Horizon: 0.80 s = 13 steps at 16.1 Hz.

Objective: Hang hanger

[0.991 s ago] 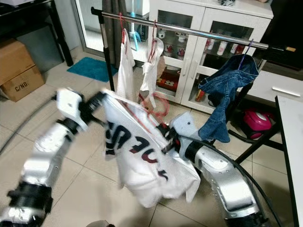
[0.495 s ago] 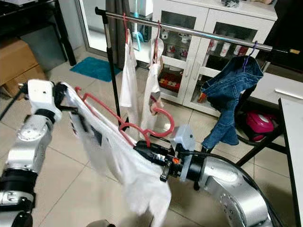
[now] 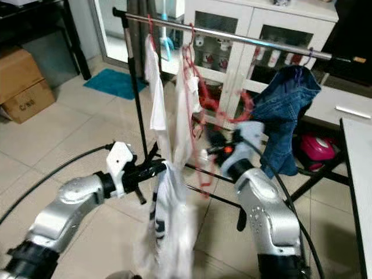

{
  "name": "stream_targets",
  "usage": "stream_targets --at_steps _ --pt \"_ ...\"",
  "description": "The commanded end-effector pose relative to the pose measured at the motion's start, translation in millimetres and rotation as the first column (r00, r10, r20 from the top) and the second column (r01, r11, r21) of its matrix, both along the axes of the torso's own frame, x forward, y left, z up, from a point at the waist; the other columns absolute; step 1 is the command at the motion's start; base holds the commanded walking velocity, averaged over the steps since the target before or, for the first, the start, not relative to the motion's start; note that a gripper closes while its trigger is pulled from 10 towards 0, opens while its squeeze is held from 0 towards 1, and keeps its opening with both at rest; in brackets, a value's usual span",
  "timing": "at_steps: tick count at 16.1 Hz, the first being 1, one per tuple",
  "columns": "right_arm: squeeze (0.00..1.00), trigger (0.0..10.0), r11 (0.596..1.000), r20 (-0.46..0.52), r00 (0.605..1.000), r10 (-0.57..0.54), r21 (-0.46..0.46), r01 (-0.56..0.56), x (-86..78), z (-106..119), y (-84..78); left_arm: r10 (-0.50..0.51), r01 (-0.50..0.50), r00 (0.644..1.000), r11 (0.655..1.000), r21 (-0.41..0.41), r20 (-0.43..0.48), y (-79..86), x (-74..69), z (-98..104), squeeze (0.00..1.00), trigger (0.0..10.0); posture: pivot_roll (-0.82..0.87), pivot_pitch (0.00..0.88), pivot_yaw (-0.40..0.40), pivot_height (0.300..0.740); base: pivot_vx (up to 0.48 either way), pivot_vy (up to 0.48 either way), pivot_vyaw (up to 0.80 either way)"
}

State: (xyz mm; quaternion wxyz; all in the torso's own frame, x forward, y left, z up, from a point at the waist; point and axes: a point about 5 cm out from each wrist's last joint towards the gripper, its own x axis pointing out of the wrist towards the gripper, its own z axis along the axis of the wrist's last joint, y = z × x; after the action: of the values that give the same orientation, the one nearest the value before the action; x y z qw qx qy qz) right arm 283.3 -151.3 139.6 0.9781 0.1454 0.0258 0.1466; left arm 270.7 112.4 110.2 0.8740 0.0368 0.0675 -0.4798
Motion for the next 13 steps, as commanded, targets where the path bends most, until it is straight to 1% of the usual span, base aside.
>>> stream_targets --at_steps 1,2,3,4,5,6,7,8,9,10,11,12,13 --pt "0.0 0.0 0.995 0.019 0.995 -0.096 -0.039 0.096 4.1 1.4 -11.1 0.018 -0.017 1.0 1.0 -0.016 0.013 3.7 -0.6 4.6 0.0 0.0 -0.02 0.0 -0.025 0.74 0.0 0.0 0.0" --pt "0.0 0.7 0.99 0.012 0.993 -0.12 -0.07 0.121 4.6 -1.1 -12.3 0.056 -0.056 0.998 0.998 -0.009 0.017 8.0 0.4 5.0 0.0 0.0 -0.02 0.0 -0.029 0.74 0.0 0.0 0.0" --pt "0.0 10.0 0.983 -0.035 0.991 -0.13 -0.137 0.124 3.7 -9.7 -12.3 0.176 -0.176 0.984 0.984 0.005 0.031 19.3 4.3 4.4 0.0 0.0 -0.01 0.0 -0.03 0.74 0.0 0.0 0.0" --pt "0.0 10.0 0.983 -0.087 0.989 -0.116 -0.15 0.102 0.8 -16.8 -11.0 0.254 -0.254 0.967 0.967 0.014 0.021 28.3 4.4 1.9 0.0 3.1 -0.01 0.0 -0.034 0.74 0.0 0.0 0.0" --pt "0.0 10.0 0.978 -0.095 0.987 -0.129 -0.179 0.111 0.3 -20.1 -11.9 0.295 -0.295 0.956 0.955 0.033 0.008 33.1 4.0 -1.3 0.0 10.0 -0.01 0.0 -0.046 0.74 0.0 0.0 -0.8" --pt "0.0 10.0 0.967 -0.064 0.986 -0.157 -0.211 0.141 1.1 -19.5 -12.8 0.355 -0.355 0.935 0.934 0.039 0.016 37.3 5.7 -2.2 0.0 10.0 0.0 0.0 -0.05 0.74 0.0 0.0 -0.8" --pt "0.0 10.0 0.961 -0.047 0.985 -0.168 -0.229 0.153 1.2 -18.5 -12.9 0.384 -0.384 0.923 0.923 0.035 0.021 39.0 6.6 -2.0 0.0 10.0 0.0 0.0 -0.05 0.74 0.0 0.0 -0.8" --pt "0.0 10.0 0.916 0.058 0.966 -0.251 -0.308 0.256 2.4 -9.5 -12.1 0.496 -0.496 0.868 0.867 -0.053 0.002 44.8 8.0 2.4 0.0 10.0 -0.02 0.0 -0.037 0.74 0.0 0.0 -0.8" --pt "0.0 10.0 0.905 0.084 0.961 -0.263 -0.322 0.276 2.2 -6.5 -11.3 0.53 -0.529 0.848 0.845 -0.079 -0.005 46.4 8.2 3.6 0.0 10.0 -0.02 0.0 -0.032 0.74 0.0 0.0 -0.8" --pt "0.0 10.0 0.895 0.143 0.959 -0.246 -0.346 0.281 0.1 0.2 -7.6 0.581 -0.575 0.814 0.808 -0.131 0.012 49.9 8.3 7.7 0.0 10.0 -0.03 0.0 -0.022 0.74 0.0 0.0 -0.8" --pt "0.0 10.0 0.897 0.15 0.956 -0.25 -0.335 0.287 -2.3 1.6 -7.6 0.606 -0.598 0.795 0.788 -0.145 0.01 51.7 9.0 8.9 0.0 10.0 -0.04 0.0 -0.008 0.74 0.0 0.0 -0.8" --pt "0.0 10.0 0.902 0.155 0.953 -0.26 -0.313 0.297 -5.4 2.4 -7.7 0.639 -0.627 0.769 0.756 -0.186 0.005 53.8 10.7 11.7 0.0 10.0 -0.04 0.0 -0.004 0.74 0.0 0.0 -0.8" --pt "0.0 10.0 0.913 0.133 0.958 -0.254 -0.295 0.283 -6.8 -0.3 -7.2 0.671 -0.655 0.742 0.727 -0.206 0.007 55.3 12.3 14.2 0.0 10.0 -0.04 0.0 -0.001 0.74 0.0 0.0 -0.8"
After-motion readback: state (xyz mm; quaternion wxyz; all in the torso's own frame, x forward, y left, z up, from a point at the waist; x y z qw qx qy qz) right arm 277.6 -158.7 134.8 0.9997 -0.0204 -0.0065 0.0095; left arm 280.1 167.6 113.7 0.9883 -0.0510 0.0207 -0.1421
